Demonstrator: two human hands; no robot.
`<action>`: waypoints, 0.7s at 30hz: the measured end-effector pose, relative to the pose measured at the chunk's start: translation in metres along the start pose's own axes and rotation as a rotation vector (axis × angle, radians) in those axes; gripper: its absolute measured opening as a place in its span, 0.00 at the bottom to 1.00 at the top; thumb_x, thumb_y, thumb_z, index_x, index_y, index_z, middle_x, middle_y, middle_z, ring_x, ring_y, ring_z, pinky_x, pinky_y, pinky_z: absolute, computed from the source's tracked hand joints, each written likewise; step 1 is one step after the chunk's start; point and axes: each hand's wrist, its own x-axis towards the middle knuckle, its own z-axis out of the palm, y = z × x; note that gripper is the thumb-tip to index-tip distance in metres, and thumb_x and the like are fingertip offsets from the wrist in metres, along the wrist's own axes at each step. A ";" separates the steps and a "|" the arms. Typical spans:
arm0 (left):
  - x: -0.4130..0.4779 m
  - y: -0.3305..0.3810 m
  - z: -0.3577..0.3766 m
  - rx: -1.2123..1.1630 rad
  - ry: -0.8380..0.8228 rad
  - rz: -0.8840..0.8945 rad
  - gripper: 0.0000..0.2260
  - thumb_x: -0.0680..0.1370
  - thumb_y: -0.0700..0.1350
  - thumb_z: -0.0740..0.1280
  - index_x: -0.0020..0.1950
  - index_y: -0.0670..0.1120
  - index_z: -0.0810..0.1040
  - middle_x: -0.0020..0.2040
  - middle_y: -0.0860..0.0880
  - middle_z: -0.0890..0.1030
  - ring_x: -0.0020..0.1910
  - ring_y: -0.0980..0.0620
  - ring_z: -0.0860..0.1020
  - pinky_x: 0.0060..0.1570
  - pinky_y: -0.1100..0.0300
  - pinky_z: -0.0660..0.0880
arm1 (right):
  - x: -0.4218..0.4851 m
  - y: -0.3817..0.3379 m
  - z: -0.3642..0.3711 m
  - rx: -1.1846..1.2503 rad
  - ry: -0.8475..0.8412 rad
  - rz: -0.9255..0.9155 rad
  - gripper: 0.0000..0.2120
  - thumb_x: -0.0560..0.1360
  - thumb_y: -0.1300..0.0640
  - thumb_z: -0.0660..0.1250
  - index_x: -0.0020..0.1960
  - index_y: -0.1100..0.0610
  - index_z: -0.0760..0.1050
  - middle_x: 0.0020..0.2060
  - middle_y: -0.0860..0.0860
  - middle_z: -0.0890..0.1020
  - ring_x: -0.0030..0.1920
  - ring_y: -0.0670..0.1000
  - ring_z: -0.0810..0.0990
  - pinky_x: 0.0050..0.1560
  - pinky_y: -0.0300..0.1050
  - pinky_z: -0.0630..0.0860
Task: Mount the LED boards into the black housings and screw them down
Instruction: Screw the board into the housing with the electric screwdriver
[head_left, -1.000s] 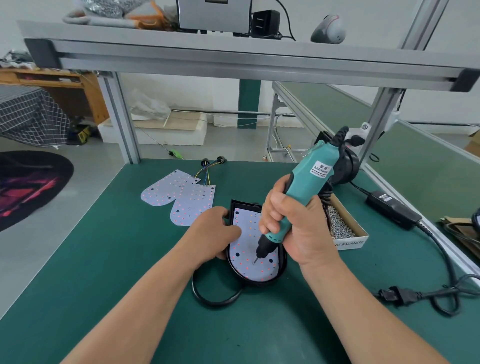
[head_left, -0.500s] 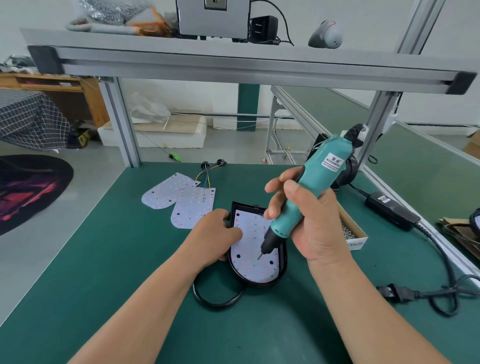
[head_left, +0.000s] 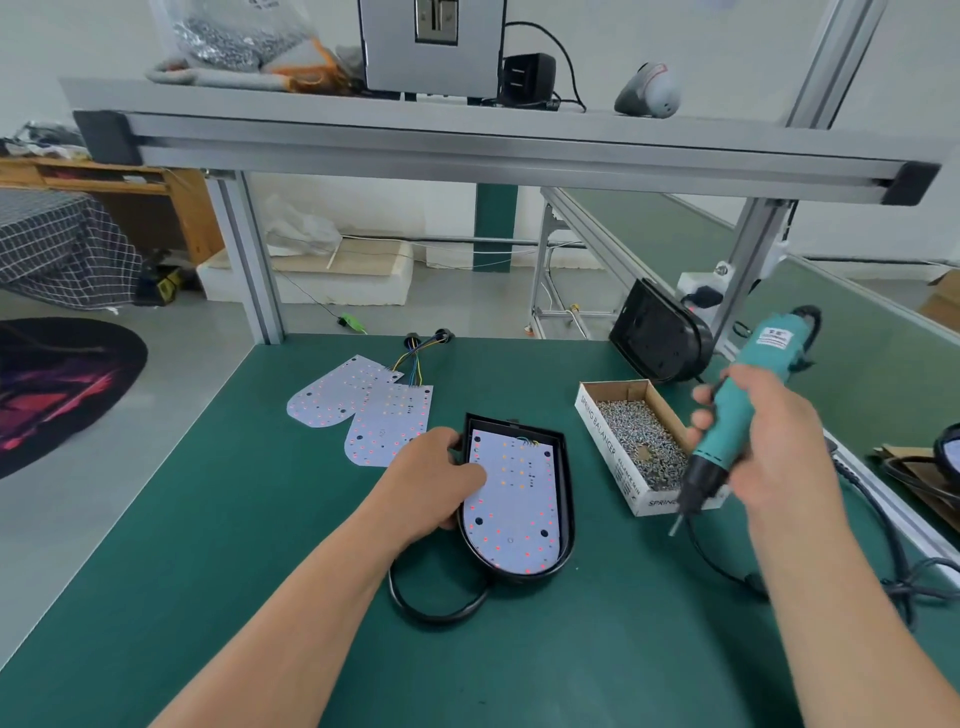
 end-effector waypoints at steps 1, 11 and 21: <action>0.000 0.000 0.000 -0.002 -0.001 -0.002 0.11 0.74 0.45 0.68 0.55 0.46 0.79 0.39 0.47 0.80 0.34 0.47 0.79 0.32 0.56 0.80 | 0.006 -0.002 -0.013 -0.059 0.035 -0.006 0.06 0.79 0.56 0.68 0.53 0.56 0.73 0.39 0.56 0.83 0.28 0.51 0.79 0.28 0.46 0.80; -0.001 0.001 -0.001 0.001 -0.002 -0.033 0.11 0.73 0.45 0.66 0.48 0.39 0.77 0.33 0.52 0.75 0.30 0.50 0.74 0.30 0.58 0.77 | 0.028 0.000 -0.085 -0.990 -0.013 -0.024 0.06 0.81 0.55 0.70 0.56 0.51 0.74 0.50 0.58 0.81 0.37 0.56 0.86 0.31 0.50 0.81; -0.001 0.002 0.000 0.005 0.027 -0.004 0.04 0.78 0.43 0.66 0.48 0.43 0.74 0.40 0.48 0.77 0.35 0.49 0.77 0.30 0.60 0.78 | 0.018 0.002 -0.071 -1.622 -0.090 -0.100 0.15 0.82 0.48 0.66 0.45 0.55 0.65 0.39 0.56 0.78 0.39 0.56 0.78 0.39 0.53 0.72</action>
